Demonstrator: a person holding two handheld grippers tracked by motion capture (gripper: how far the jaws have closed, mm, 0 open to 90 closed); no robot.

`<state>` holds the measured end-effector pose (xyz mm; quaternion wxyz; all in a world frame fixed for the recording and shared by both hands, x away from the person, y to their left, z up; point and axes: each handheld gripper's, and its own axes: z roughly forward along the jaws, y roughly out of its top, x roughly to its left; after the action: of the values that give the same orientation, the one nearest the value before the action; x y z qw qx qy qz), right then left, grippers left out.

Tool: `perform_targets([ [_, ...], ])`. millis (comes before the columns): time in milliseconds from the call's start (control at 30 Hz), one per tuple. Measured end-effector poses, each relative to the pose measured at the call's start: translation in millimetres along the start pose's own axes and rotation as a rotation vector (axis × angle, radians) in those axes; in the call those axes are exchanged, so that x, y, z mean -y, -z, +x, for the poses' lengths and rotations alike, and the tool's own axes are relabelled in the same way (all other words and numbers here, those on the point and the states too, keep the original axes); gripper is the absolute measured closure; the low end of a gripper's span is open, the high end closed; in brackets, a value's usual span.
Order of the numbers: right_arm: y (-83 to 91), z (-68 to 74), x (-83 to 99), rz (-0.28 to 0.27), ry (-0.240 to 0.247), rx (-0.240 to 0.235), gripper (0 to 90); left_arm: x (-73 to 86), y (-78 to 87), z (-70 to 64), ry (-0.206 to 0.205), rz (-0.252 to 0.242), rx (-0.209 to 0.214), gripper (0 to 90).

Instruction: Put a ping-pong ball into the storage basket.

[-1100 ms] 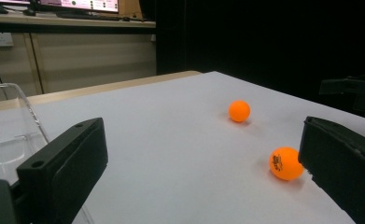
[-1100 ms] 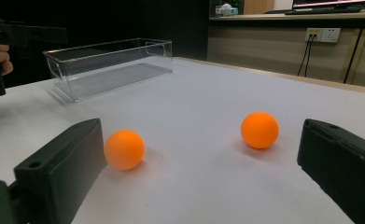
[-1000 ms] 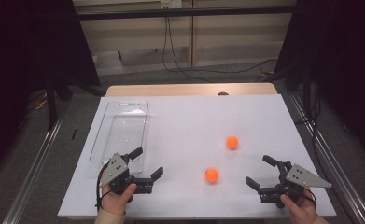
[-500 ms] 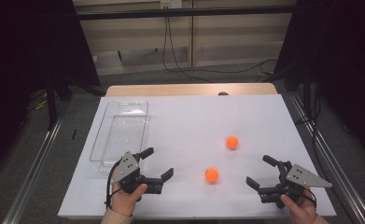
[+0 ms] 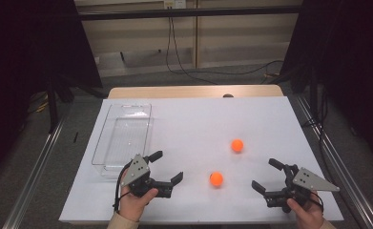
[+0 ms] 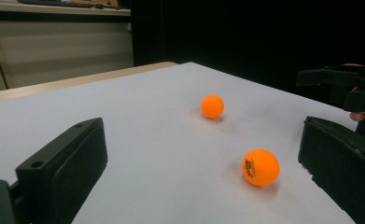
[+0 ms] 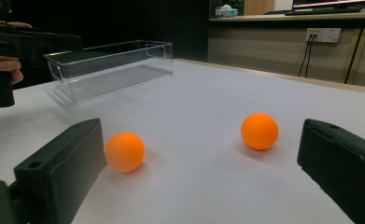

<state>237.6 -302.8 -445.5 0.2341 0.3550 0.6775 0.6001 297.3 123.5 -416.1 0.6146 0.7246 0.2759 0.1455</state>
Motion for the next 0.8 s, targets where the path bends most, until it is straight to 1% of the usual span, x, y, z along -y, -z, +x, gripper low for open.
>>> perform_targets([
  [367, -0.2, -0.6, 0.2, 0.0, -0.007, 0.001, 0.7, -0.1, -10.2, -5.8, -0.001, 0.018, 0.036, 1.4],
  [400, -0.2, -0.6, 0.2, 0.0, -0.007, 0.001, 0.7, 0.1, -11.2, -6.5, 0.004, 0.022, 0.036, 1.4],
  [433, -0.3, -1.1, 0.3, -0.004, -0.014, 0.002, 0.7, 0.0, -12.7, -6.9, 0.0, 0.027, 0.036, 1.4],
  [700, -0.8, -1.6, 0.5, 0.004, -0.018, 0.005, 0.8, -0.4, -17.8, -9.6, -0.003, 0.038, 0.042, 1.5],
  [800, -1.1, -1.7, 0.6, 0.006, -0.011, 0.007, 0.8, -0.2, -19.5, -10.2, -0.004, 0.047, 0.044, 1.5],
])
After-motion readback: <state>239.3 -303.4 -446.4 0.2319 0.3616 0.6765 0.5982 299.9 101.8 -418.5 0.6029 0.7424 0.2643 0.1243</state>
